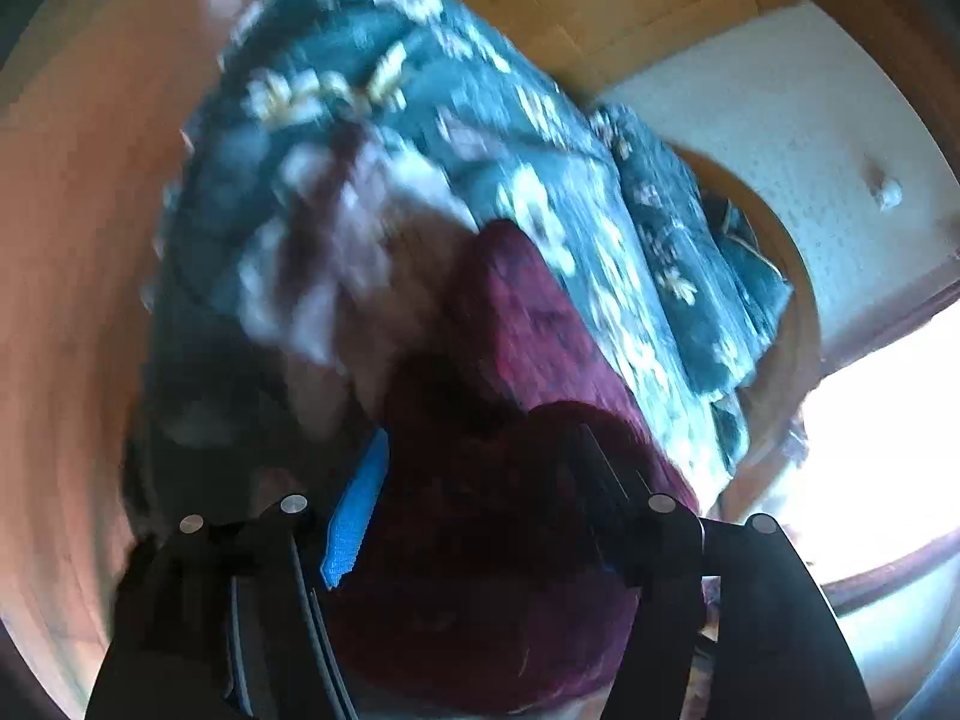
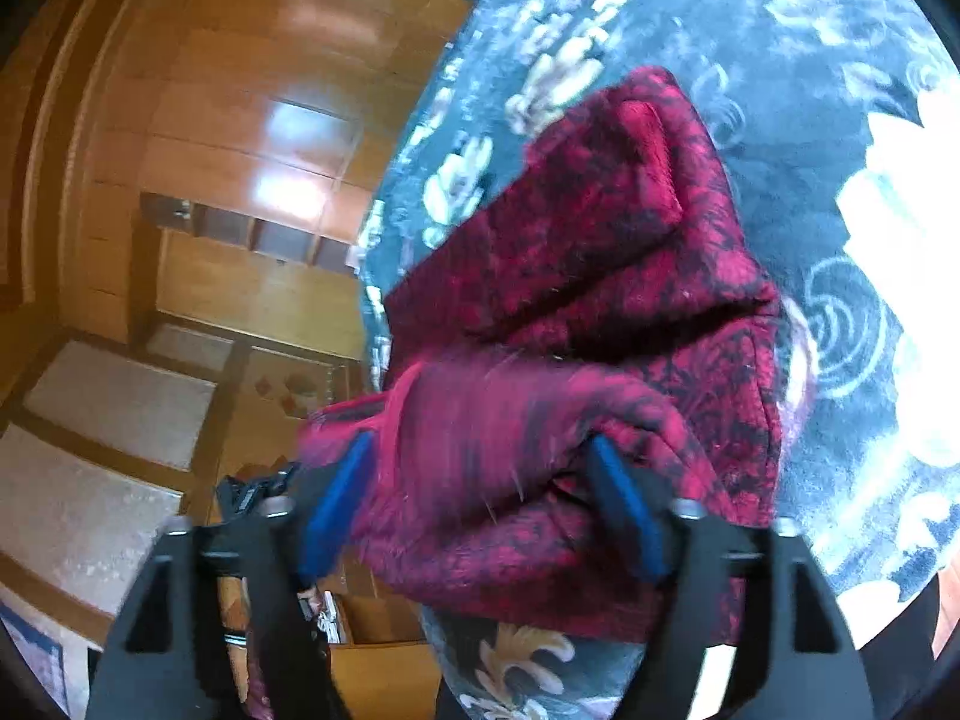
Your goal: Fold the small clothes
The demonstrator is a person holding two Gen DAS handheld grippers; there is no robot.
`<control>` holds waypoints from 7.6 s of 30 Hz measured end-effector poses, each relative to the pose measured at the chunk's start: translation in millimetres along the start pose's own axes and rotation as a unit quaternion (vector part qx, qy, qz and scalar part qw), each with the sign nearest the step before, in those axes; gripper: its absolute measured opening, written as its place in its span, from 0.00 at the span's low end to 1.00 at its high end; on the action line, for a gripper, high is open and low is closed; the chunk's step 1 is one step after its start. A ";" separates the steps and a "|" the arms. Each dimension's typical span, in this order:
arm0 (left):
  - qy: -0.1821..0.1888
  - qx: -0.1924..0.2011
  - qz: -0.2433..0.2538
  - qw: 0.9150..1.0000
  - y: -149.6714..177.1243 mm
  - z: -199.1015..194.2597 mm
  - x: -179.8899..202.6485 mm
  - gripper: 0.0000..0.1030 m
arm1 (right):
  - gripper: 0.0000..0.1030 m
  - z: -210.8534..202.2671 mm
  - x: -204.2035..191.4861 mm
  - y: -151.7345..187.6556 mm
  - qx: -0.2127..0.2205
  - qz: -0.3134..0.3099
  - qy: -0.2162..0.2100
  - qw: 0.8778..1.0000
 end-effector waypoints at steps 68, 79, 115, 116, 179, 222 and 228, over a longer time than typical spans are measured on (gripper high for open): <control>-0.049 -0.028 0.277 0.959 119.9 -17.0 36.4 0.15 | 0.17 10.9 -42.3 109.9 0.000 -0.200 0.331 0.922; -0.030 0.058 0.276 0.959 96.7 -58.8 72.1 0.14 | 0.17 -21.9 -79.9 79.4 0.062 -0.196 0.286 0.936; -0.153 0.019 0.166 0.974 -38.4 51.1 41.6 0.58 | 0.38 49.7 -9.4 -67.1 0.075 -0.084 0.411 0.904; -0.145 0.015 0.169 0.975 -31.9 44.2 37.5 0.58 | 0.39 42.2 -14.4 -58.2 0.076 -0.094 0.401 0.908; -0.292 0.069 0.332 0.894 48.5 28.2 98.0 0.61 | 0.77 21.6 -26.7 -49.8 0.064 -0.077 0.349 0.932; -0.125 0.037 0.219 0.967 -48.8 63.3 84.3 0.12 | 0.17 36.0 -57.9 -83.8 0.093 -0.141 0.348 0.922; -0.202 0.015 0.204 0.958 -61.2 98.0 75.0 0.12 | 0.17 68.6 -37.9 -103.0 0.067 -0.116 0.398 0.908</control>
Point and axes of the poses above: each gripper's, at about its wrist camera, not at the fingertips, and z roughly the way its jaws point, x to its right, y to its underside, the point moved 1 cm from there along z, roughly the way its jaws point, and after that the axes turned 13 degrees about -x, right-handed, at the moved point
